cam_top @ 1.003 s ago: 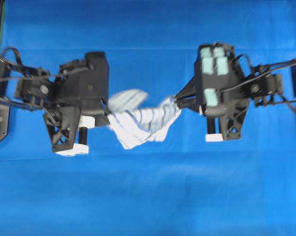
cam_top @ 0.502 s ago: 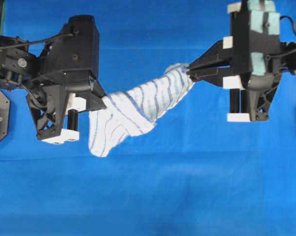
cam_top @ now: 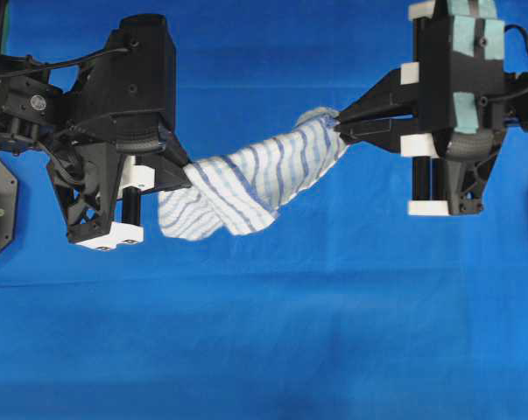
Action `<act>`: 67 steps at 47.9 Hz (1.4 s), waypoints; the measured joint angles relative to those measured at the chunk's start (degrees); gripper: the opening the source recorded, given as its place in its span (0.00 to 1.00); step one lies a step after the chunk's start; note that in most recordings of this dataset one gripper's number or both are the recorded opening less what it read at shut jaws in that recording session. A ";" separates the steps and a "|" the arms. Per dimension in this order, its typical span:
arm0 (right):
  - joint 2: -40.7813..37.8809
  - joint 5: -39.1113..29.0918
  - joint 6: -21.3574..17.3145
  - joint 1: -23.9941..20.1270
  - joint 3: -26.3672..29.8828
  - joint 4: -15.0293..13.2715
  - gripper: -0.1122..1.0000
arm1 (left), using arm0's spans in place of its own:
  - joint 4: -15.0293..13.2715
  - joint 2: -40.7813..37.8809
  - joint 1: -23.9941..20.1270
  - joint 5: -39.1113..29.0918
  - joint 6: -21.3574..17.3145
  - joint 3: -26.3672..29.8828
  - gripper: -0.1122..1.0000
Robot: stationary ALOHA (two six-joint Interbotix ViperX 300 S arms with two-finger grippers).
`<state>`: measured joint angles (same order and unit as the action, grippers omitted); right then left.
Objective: Lift the towel with both arms.
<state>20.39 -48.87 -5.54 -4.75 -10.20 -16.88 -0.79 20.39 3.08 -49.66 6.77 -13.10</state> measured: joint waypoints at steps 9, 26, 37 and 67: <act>0.09 -0.09 -0.26 0.00 0.00 0.00 0.14 | 0.00 0.26 0.00 1.67 -0.09 -0.09 0.21; 0.09 -0.09 -0.88 0.00 0.00 0.09 0.68 | 0.00 2.29 0.00 2.99 0.09 -1.67 0.86; 0.00 -0.09 -0.88 0.00 0.09 0.09 0.73 | 0.00 3.25 0.44 4.22 0.35 -3.16 0.85; -8.00 7.56 -4.48 -4.57 -13.27 4.75 0.73 | -0.53 -3.43 6.06 25.84 0.88 -21.71 0.85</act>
<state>12.39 -41.31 -10.02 -9.32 -23.47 -12.13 -1.32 16.96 9.14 -23.82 7.65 -34.80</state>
